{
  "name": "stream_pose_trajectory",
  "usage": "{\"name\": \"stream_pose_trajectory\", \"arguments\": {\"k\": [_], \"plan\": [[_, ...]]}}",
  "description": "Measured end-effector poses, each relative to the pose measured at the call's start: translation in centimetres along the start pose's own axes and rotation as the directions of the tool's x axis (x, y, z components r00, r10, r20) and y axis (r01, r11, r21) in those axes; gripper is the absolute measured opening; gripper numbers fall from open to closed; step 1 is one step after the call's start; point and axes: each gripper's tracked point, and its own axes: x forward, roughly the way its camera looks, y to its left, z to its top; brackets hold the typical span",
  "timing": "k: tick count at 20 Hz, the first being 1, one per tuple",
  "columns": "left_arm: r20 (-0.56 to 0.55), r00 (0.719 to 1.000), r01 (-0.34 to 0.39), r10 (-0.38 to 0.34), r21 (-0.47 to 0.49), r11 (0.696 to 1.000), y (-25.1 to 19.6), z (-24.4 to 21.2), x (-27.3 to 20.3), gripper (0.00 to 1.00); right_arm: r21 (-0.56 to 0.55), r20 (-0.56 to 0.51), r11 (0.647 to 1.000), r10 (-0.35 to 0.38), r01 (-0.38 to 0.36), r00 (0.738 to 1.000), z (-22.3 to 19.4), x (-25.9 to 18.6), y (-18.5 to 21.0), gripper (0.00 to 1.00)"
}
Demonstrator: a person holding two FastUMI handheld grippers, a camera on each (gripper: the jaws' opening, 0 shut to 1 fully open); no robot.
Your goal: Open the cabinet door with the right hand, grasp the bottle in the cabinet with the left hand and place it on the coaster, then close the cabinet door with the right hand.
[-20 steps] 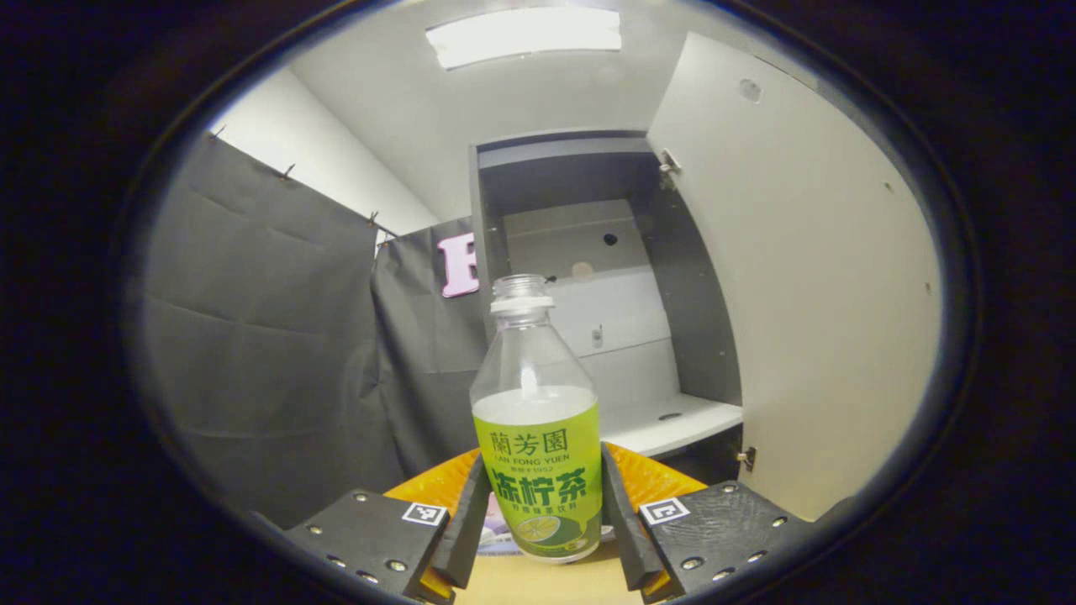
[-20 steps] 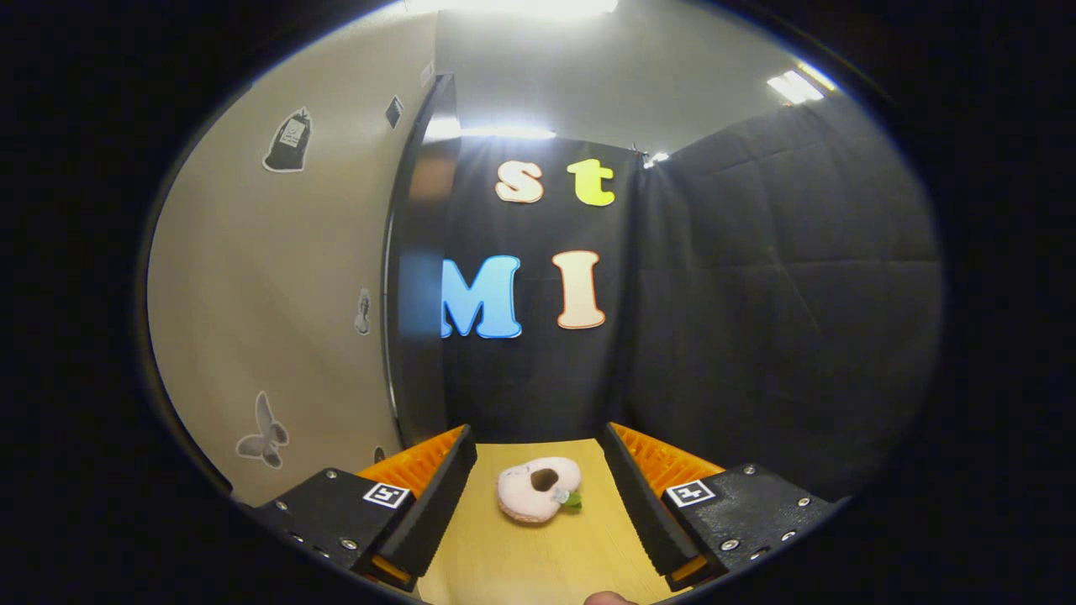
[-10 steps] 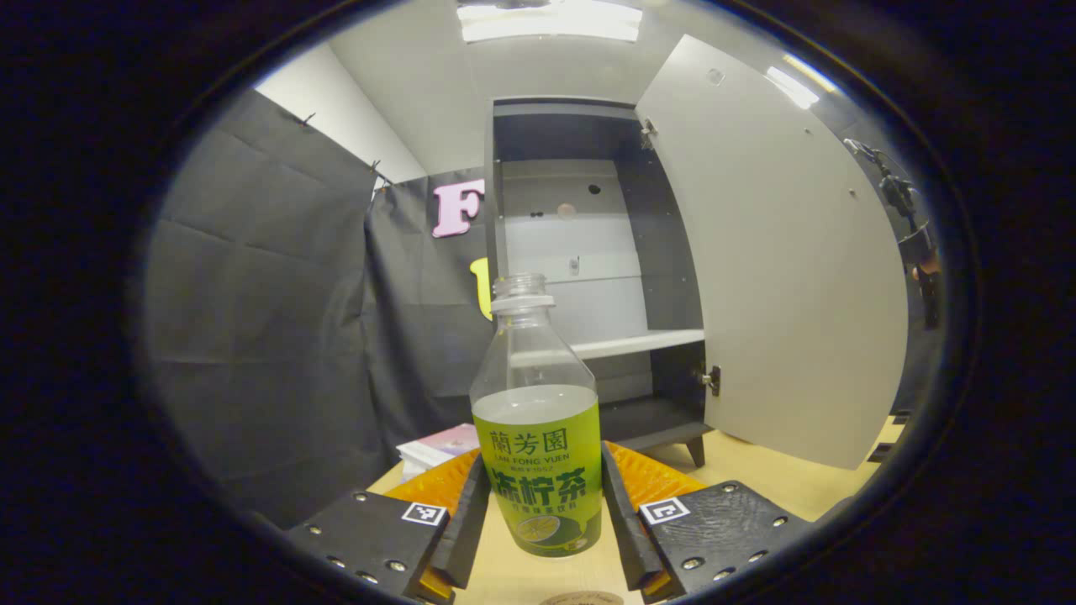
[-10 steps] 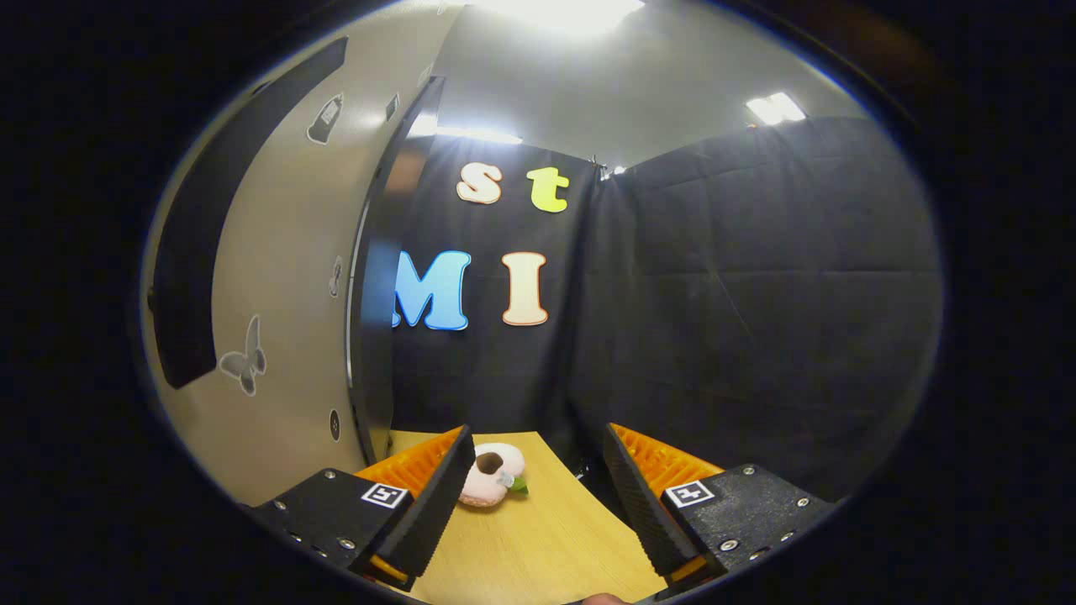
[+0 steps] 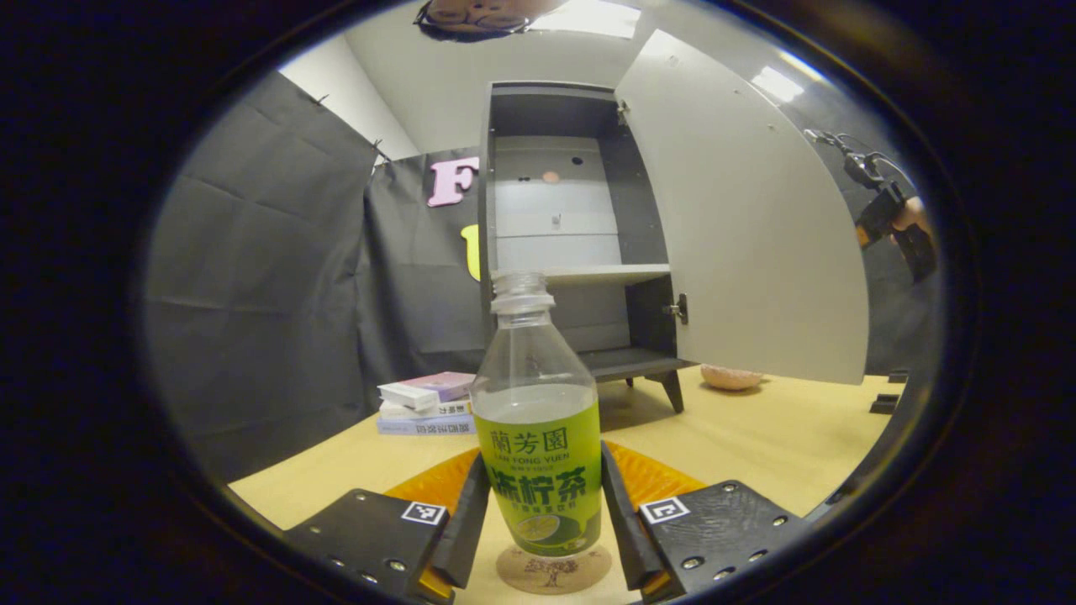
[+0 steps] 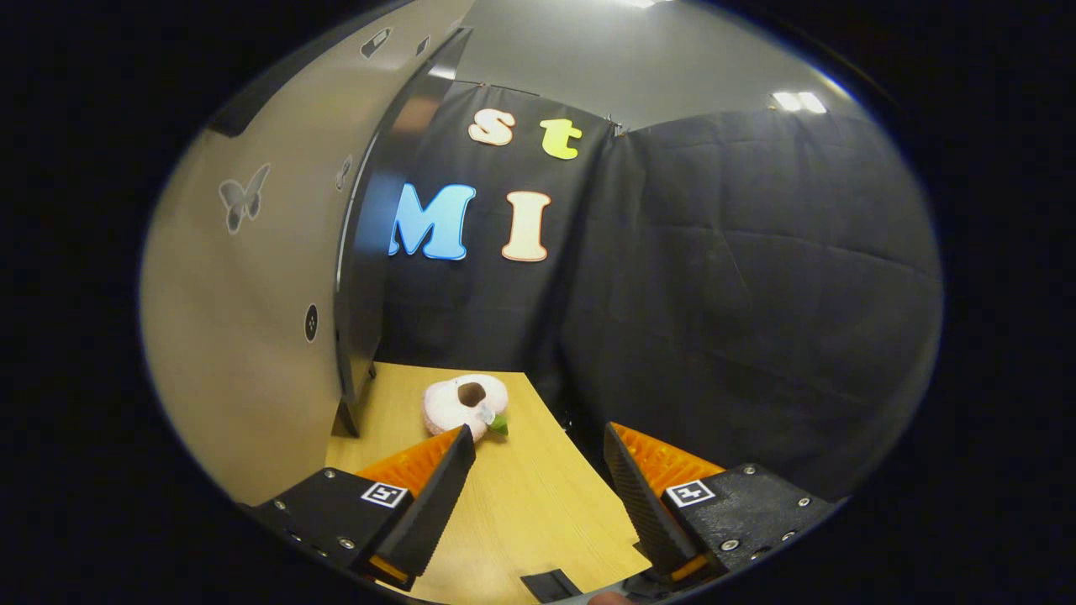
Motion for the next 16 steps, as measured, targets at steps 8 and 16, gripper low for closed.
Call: {"name": "stream_pose_trajectory", "arguments": {"k": [8,16], "plan": [[-0.020,0.999,-0.037,0.037,0.017,0.999,1.0,-1.7,-0.7,0.72,-0.065,-0.008,0.997,0.043,-0.043,0.999,-0.2,1.7,1.3,0.95],[0.021,0.999,-0.026,0.027,-0.037,0.999,0.3,-0.3,-0.9,0.78,-0.085,-0.039,0.995,0.056,-0.060,0.998,-1.9,2.1,1.9,0.95]]}}
